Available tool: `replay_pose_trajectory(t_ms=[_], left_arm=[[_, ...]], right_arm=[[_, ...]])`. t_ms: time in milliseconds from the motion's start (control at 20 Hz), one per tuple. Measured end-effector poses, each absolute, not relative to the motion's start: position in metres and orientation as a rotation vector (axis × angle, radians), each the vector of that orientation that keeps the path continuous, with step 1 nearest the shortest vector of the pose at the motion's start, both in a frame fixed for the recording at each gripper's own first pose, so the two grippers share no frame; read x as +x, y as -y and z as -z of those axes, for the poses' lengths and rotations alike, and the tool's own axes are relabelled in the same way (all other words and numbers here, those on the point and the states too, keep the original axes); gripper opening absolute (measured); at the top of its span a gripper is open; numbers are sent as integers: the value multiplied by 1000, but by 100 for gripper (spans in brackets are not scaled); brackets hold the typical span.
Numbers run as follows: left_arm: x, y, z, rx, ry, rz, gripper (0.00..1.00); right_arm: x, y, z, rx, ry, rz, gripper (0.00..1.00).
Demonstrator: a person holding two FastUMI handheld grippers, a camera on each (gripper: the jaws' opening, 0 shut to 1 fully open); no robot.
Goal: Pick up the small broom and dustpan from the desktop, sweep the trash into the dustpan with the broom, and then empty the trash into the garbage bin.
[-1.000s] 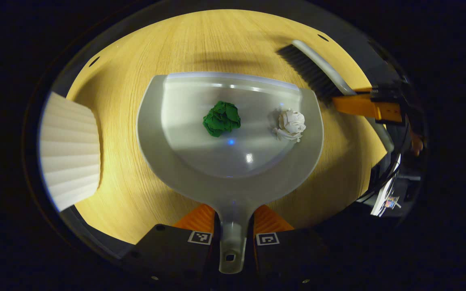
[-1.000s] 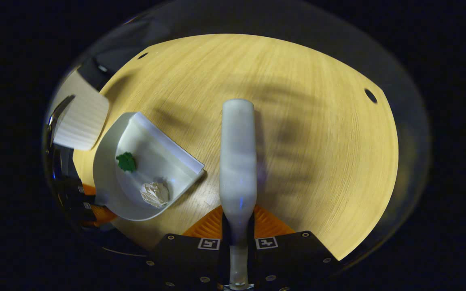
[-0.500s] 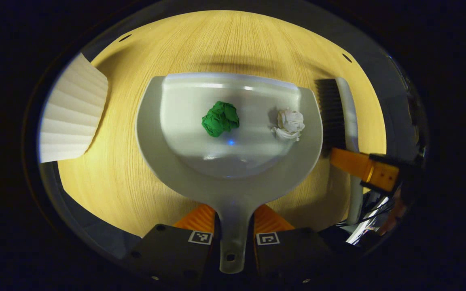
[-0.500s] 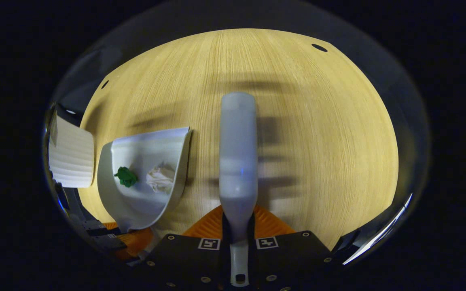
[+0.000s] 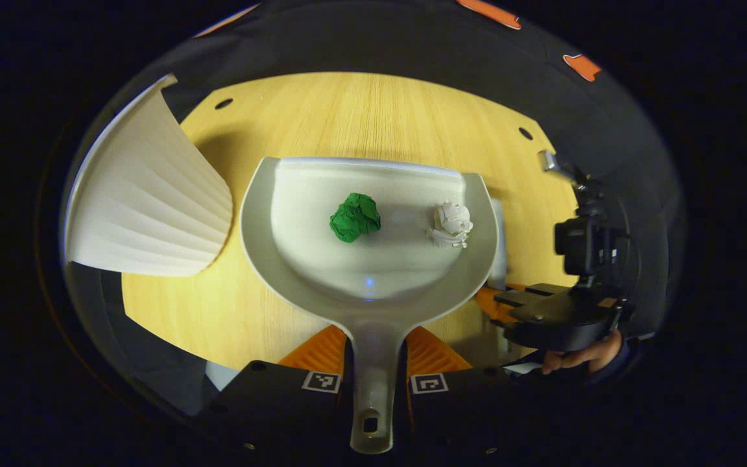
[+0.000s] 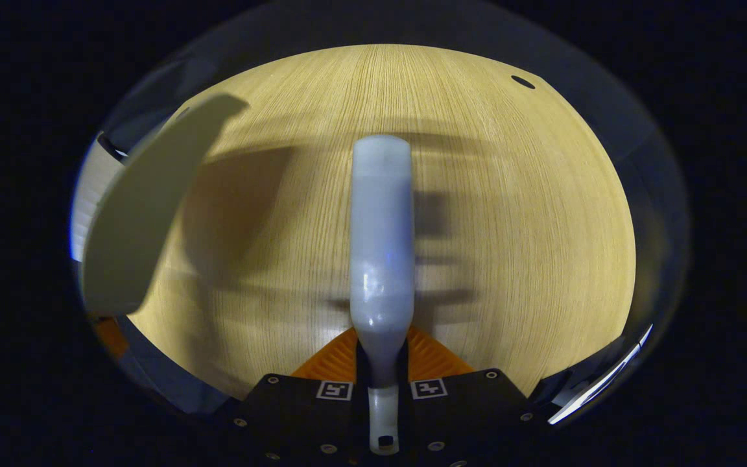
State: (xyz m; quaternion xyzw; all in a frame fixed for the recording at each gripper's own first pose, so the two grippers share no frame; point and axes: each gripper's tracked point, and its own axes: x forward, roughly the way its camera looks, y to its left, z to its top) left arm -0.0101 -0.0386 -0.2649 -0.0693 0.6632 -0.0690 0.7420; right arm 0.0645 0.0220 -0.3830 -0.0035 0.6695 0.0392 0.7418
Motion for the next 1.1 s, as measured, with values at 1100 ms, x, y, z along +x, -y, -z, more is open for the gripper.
replay_pose_trajectory(t_ms=[1100], left_arm=[[2, -214, 161, -108, -1254, -329, 25]], right_arm=[[56, -25, 387, -18, -1455, -158, 37]])
